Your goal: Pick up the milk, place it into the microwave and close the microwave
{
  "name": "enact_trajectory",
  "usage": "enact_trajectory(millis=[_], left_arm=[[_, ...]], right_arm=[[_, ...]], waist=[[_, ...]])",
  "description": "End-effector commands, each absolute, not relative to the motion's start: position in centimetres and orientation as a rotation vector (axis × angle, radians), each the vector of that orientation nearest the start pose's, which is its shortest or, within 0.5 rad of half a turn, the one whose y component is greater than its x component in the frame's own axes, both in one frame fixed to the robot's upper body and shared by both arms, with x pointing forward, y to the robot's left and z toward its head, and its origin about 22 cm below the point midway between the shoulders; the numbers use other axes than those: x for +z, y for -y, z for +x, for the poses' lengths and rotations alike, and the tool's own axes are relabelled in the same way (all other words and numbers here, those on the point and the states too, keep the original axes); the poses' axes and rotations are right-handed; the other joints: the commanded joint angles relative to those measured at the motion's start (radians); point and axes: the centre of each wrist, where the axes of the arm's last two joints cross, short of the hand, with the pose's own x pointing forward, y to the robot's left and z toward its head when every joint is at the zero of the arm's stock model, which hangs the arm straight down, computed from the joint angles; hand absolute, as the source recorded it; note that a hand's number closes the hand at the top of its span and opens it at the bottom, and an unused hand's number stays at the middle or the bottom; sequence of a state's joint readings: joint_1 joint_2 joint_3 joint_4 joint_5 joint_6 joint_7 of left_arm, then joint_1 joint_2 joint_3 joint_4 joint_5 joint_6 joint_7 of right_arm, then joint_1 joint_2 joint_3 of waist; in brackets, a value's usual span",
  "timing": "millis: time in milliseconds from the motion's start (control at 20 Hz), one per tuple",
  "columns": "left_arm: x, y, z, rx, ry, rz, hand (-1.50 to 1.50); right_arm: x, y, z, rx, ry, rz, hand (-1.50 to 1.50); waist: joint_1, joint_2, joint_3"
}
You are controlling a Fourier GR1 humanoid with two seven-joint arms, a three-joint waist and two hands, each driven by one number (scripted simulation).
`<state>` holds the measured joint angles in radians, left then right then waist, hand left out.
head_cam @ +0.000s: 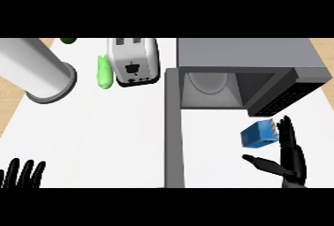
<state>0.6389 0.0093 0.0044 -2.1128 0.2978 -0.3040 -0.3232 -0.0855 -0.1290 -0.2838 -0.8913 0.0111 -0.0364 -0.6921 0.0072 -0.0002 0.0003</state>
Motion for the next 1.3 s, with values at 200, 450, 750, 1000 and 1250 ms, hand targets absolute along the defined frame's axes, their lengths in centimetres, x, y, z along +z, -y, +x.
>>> enact_trajectory(millis=[200,450,750,1000,1250], left_arm=[[3.0,-27.4,9.0,0.168,1.924,-0.185,-1.5],[2.7,-28.2,8.7,0.175,1.923,-0.184,-1.5],[1.8,-27.8,7.6,0.169,1.907,-0.188,-1.5],[2.4,-27.2,9.1,0.166,1.916,-0.224,-1.5],[3.6,-28.0,8.6,0.164,1.912,-0.211,-1.5]], right_arm=[[-12.4,33.1,23.2,-0.118,1.687,-0.28,-1.5],[-13.7,31.4,23.5,-0.145,1.667,-0.276,-1.5],[-11.9,30.7,26.1,-0.147,1.672,-0.432,1.5],[-13.9,29.5,26.4,-0.066,1.697,-0.482,1.5],[-12.3,31.1,28.0,-0.111,1.726,-0.544,1.5]], waist=[[0.002,0.0,0.0],[0.004,0.001,0.0],[0.005,0.0,0.0],[0.014,0.005,0.002],[0.007,0.002,0.001]])
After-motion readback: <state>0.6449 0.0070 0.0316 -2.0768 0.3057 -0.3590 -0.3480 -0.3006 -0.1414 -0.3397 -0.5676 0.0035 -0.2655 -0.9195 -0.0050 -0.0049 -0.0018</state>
